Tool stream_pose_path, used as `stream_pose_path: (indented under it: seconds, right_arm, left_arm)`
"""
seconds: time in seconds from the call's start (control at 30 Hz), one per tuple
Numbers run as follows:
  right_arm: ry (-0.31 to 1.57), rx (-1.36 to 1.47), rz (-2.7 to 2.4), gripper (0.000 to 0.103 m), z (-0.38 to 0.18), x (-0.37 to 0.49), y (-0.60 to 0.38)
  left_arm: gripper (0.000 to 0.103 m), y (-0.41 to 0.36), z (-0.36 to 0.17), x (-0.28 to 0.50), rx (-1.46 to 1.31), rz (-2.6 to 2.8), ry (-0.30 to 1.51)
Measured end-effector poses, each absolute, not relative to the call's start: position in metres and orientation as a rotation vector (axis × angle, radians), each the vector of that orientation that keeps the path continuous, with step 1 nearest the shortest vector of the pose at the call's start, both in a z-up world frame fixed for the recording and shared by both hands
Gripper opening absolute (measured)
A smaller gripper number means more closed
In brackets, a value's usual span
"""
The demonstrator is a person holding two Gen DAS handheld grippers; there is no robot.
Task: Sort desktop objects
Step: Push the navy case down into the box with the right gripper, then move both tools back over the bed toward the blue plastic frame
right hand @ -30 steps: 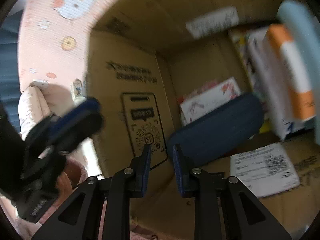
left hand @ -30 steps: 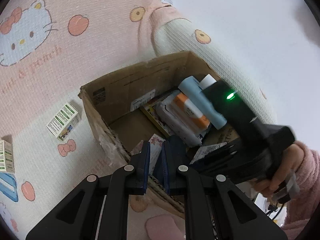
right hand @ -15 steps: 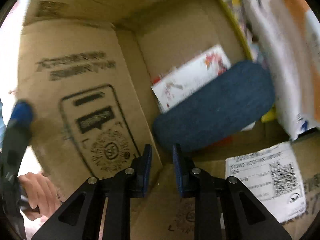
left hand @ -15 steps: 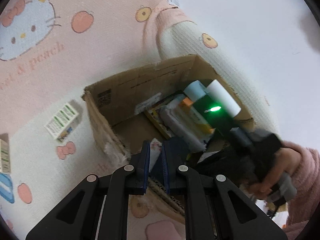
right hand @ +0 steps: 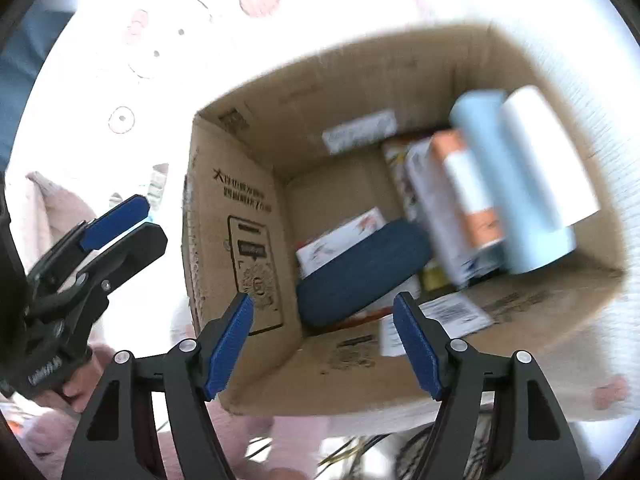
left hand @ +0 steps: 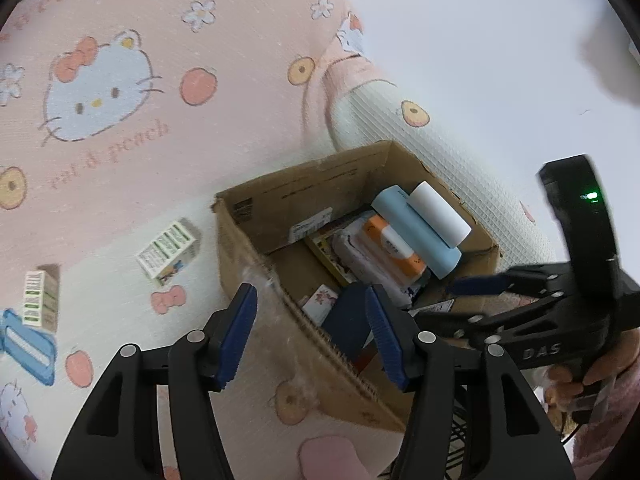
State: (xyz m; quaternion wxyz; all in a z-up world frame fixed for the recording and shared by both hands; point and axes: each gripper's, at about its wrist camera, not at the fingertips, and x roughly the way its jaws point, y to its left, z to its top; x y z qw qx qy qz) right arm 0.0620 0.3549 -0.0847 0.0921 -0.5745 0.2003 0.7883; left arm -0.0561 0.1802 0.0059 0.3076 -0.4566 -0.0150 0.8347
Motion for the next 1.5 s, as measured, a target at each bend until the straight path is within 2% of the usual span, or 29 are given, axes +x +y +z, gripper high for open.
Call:
stream_pose_path:
  seconds: [0.37, 0.53, 0.67, 0.87, 1.0, 1.2, 1.37, 1.5]
  right_arm:
    - [0.273, -1.458, 2.607, 0.074, -0.038, 0.055, 0.282]
    - [0.265, -1.466, 2.682, 0.074, -0.046, 0.038, 0.255]
    - [0.376, -1.502, 2.722, 0.075, -0.059, 0.020, 0.237]
    - [0.543, -1.559, 2.749, 0.075, -0.085, -0.009, 0.201]
    - [0.620, -1.607, 2.740, 0.075, -0.108, -0.024, 0.185]
    - [0.712, -1.600, 2.710, 0.075, -0.156, -0.046, 0.170]
    - [0.909, -1.575, 2.724, 0.075, -0.198, -0.067, 0.164]
    - [0.972, -1.585, 2.751, 0.075, -0.221, -0.082, 0.154]
  left_arm:
    - [0.062, 0.101, -0.005, -0.032, -1.213, 2.326, -0.119]
    - [0.062, 0.054, -0.017, -0.028, -1.248, 2.401, -0.200]
    - [0.062, 0.016, -0.035, -0.028, -1.297, 2.477, -0.264]
    - [0.062, -0.047, -0.070, -0.032, -1.400, 2.497, -0.506]
    - [0.062, -0.079, -0.094, -0.024, -1.409, 2.583, -0.602]
    - [0.062, -0.117, -0.140, -0.031, -1.496, 2.603, -0.717]
    - [0.062, -0.142, -0.172, -0.039, -1.526, 2.655, -0.843]
    - [0.061, -0.155, -0.184, -0.051, -1.542, 2.702, -0.825]
